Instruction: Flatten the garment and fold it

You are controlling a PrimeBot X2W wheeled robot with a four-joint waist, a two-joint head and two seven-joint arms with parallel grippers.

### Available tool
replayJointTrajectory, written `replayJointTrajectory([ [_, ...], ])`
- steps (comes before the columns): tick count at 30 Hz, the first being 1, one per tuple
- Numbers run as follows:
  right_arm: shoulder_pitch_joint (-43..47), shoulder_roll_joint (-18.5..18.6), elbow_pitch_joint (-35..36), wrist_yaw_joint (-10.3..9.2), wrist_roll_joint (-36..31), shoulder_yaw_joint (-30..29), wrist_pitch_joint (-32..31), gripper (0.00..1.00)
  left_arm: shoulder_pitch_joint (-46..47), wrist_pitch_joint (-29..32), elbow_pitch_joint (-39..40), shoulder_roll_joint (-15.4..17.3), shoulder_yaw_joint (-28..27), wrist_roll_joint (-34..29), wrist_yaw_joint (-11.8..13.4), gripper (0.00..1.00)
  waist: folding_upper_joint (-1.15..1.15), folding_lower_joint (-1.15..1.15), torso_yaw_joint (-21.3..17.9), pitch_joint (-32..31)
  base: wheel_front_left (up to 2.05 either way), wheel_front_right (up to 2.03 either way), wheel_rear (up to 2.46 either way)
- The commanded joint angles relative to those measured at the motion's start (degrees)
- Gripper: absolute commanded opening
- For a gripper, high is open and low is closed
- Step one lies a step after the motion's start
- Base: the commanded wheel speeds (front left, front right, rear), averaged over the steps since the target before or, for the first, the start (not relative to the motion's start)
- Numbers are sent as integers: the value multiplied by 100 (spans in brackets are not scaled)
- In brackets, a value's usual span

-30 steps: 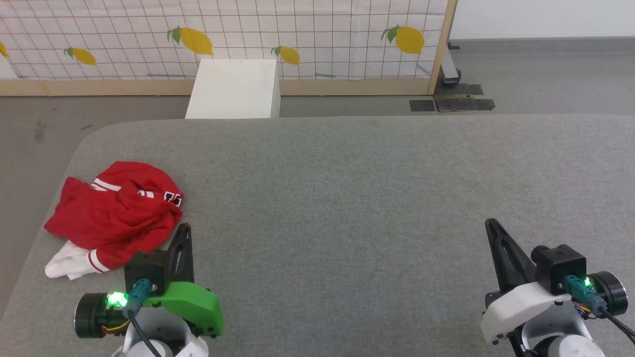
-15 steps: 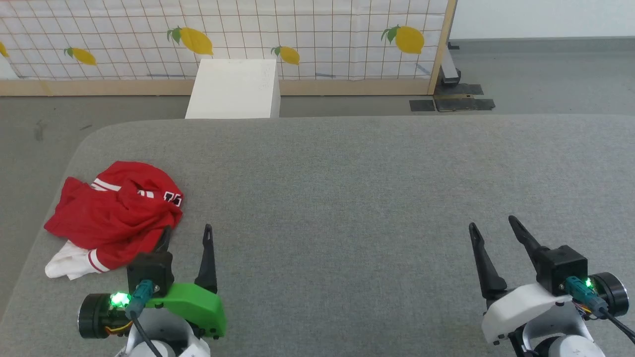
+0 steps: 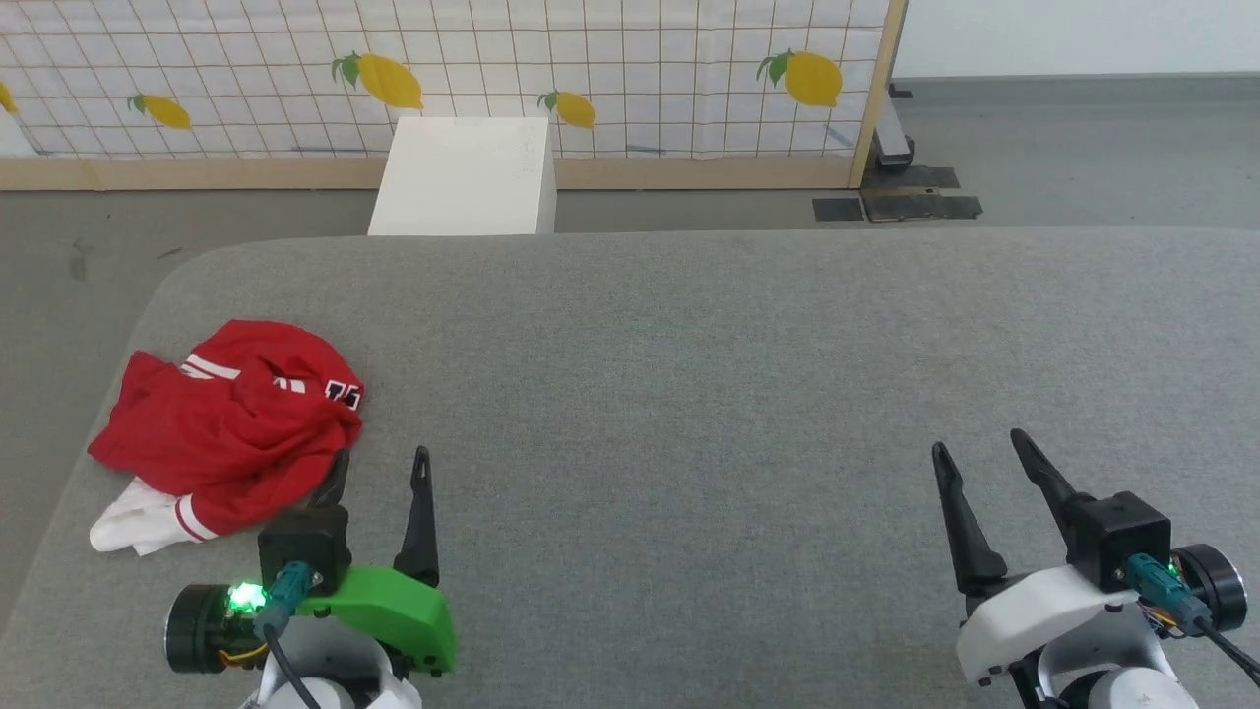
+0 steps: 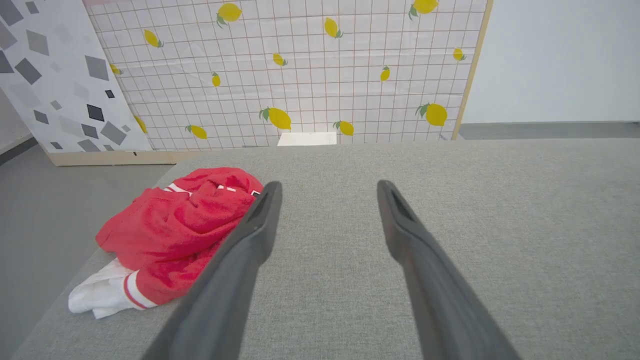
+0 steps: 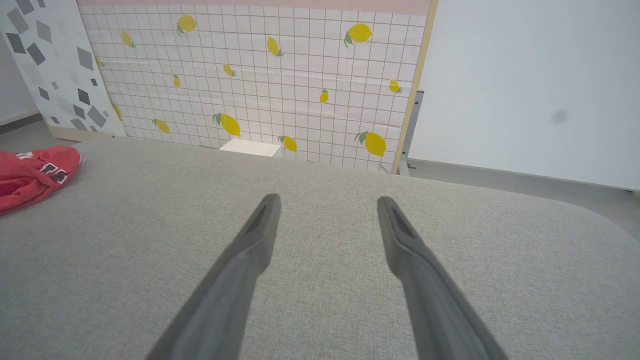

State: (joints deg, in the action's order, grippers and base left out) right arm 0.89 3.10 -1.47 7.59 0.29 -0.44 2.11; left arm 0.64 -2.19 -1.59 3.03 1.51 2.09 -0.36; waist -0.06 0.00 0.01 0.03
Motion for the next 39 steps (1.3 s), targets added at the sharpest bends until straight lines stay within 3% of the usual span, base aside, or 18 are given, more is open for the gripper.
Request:
replayJointTrajectory([
  [1,-9,-4,-6,-2,51,-7,68,100,11,-68,-21,-3,21,57,57,100,0,0,2,0,0,0,0],
  [39,-9,-11,-476,-5,449,54,495,100,-52,-516,-162,-7,228,324,101,100,2,0,19,-55,0,0,0],
])
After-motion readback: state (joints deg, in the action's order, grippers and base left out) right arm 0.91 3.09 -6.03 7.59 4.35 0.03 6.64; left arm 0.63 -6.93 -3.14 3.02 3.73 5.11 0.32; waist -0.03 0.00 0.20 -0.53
